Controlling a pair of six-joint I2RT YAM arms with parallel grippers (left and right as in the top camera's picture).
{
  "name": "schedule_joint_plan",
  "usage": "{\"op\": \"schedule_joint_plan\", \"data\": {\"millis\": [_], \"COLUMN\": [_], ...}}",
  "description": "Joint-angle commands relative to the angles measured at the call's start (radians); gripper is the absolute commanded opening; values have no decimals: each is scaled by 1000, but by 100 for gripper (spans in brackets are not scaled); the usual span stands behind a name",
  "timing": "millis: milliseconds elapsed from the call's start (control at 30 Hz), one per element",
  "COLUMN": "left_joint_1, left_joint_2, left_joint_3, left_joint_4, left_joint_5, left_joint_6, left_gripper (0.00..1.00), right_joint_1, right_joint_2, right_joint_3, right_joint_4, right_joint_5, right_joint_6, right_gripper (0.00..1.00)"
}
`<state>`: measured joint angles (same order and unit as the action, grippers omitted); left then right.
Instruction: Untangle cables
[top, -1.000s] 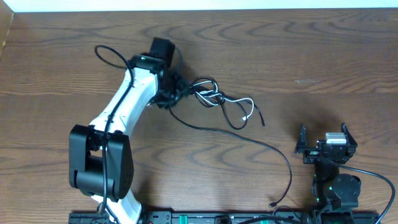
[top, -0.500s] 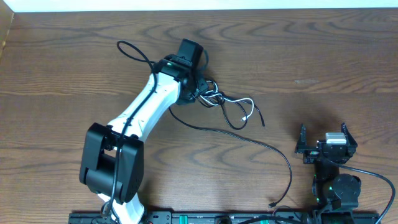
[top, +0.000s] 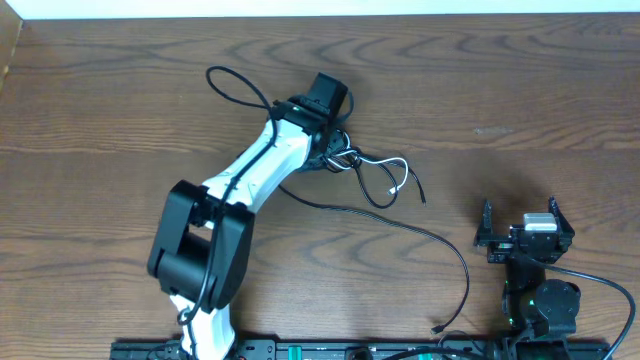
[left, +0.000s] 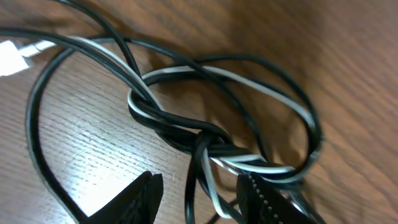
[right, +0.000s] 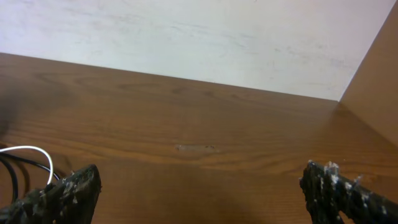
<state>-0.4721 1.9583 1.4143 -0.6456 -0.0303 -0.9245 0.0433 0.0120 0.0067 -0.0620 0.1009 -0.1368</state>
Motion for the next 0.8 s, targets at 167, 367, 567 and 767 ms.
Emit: {"op": "schedule_joint_plan", "data": {"millis": [167, 367, 567, 767], "left_joint_1": [-6, -6, -1, 79], "left_joint_2": [26, 26, 26, 20], "left_joint_3": [-5, -5, -5, -5], "left_joint_4": [0, -7, -2, -22], "left_joint_5": [-23, -23, -24, -30], "left_joint_6": [-16, -16, 108, 347], "left_gripper": [55, 57, 23, 8], "right_joint_1": [-7, -7, -7, -7], "right_joint_2": [-5, -5, -5, -5], "right_joint_3": [-2, -2, -2, -2], "right_joint_4": [-3, -3, -3, -3], "right_joint_5": [-3, -3, -3, -3], "right_joint_6": [-7, -7, -7, -7], "right_gripper": [99, 99, 99, 99]}}
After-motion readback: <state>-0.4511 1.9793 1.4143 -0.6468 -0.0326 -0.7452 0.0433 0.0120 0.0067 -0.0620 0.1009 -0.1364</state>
